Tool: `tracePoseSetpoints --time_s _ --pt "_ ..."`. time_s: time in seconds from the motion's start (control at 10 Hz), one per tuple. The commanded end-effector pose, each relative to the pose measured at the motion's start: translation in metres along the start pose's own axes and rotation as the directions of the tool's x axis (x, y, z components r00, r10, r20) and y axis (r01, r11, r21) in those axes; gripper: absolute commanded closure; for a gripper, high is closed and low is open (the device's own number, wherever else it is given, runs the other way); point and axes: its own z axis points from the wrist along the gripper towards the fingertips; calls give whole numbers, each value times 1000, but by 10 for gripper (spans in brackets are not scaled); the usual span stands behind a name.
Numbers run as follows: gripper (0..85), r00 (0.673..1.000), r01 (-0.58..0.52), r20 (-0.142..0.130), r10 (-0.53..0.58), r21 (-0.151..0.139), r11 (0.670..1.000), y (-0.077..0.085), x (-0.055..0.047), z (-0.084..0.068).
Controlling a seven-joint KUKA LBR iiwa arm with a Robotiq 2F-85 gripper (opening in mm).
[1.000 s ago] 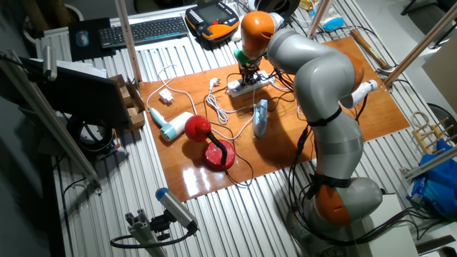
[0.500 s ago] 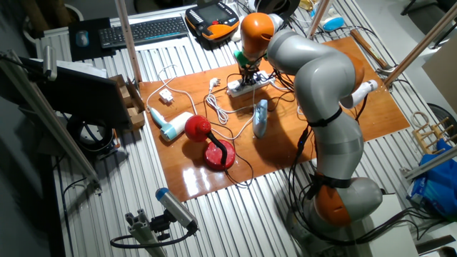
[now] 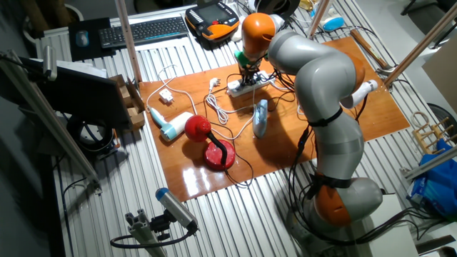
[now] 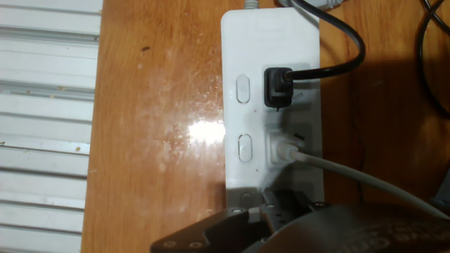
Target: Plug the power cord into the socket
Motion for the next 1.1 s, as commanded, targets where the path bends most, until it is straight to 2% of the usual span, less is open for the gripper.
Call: tracePoseSetpoints --time_s 0.0,0.2,0.4,1.0 --pt "850 1000 3 12 -3 3 1000 -2 0 0" --pt "850 1000 8 24 -8 9 1000 -1 -1 -6" --pt "850 1000 10 23 -10 -6 1000 -3 1 2" --pt "850 1000 7 23 -7 5 1000 -3 0 2"
